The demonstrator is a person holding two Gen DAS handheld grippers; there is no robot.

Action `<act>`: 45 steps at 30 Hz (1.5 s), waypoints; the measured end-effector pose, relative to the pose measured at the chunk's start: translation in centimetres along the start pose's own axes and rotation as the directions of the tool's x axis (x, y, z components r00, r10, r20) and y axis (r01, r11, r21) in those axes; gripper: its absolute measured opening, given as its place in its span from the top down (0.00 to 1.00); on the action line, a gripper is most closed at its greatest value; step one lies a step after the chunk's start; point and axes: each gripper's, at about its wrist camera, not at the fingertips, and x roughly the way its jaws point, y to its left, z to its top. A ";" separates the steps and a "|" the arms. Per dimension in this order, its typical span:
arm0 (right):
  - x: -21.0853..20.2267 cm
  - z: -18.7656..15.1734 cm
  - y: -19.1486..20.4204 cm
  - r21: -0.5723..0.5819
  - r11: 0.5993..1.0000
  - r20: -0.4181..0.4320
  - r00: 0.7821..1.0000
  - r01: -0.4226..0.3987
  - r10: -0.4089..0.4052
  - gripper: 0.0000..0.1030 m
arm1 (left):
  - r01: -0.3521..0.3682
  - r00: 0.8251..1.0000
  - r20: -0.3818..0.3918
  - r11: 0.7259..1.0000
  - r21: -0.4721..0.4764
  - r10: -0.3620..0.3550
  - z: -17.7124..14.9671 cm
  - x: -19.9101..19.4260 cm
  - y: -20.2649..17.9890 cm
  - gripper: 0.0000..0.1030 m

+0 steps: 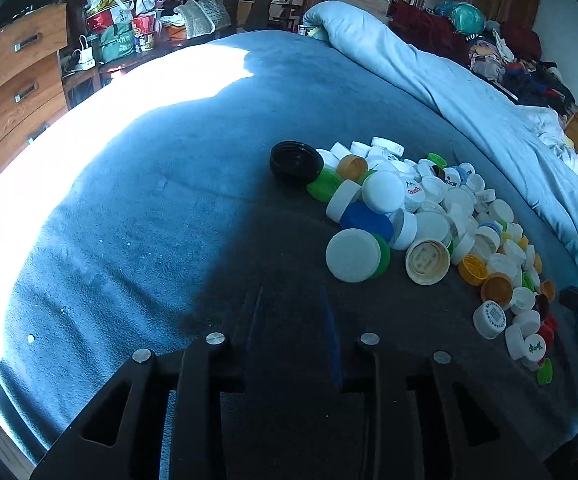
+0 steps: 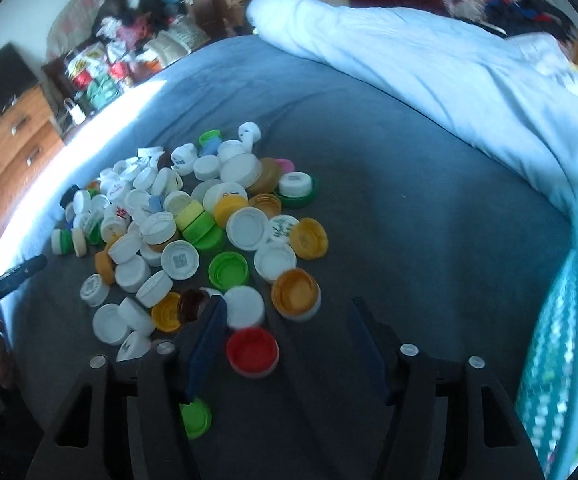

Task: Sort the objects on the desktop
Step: 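Move both open tools back over the cap pile, then grasp a white cap with the right tool while the left tool grasps a printed white cap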

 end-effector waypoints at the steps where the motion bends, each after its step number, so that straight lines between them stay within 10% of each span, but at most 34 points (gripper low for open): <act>1: 0.6 0.2 0.2 -0.013 1.000 -0.008 1.000 0.008 -0.008 0.47 | 0.000 1.000 0.001 1.000 0.003 0.000 0.0 0.0 -0.1 0.73; 10: 0.1 0.8 -0.2 0.004 1.000 0.032 0.999 0.011 -0.011 0.67 | 0.023 1.000 -0.006 1.000 0.003 -0.023 0.2 -0.3 0.0 0.68; 18: -6.6 0.1 -1.4 0.181 0.908 0.158 0.922 -0.379 0.353 0.66 | 0.041 0.999 0.018 0.998 0.039 -0.042 0.6 -0.8 -0.8 0.61; 21: -6.0 -0.5 0.4 0.058 0.986 0.081 0.985 -0.158 0.153 0.58 | 0.048 0.999 0.015 0.998 0.045 -0.049 0.6 -0.8 -1.2 0.60; 24: -7.2 -1.1 -1.2 0.174 0.948 0.151 0.958 -0.267 0.243 0.68 | 0.057 0.998 0.010 0.997 0.043 -0.057 0.6 -0.8 -1.3 0.60; 37: -4.2 -4.6 -2.5 0.095 0.995 0.020 0.999 -0.043 0.041 0.72 | 0.159 0.987 -0.025 0.980 0.122 -0.157 0.4 -1.6 -3.5 0.60; 45: -2.4 -4.6 -3.3 0.064 0.997 0.048 0.998 0.036 -0.039 0.48 | 0.188 0.982 -0.061 0.971 0.147 -0.180 -0.2 -1.5 -4.6 0.60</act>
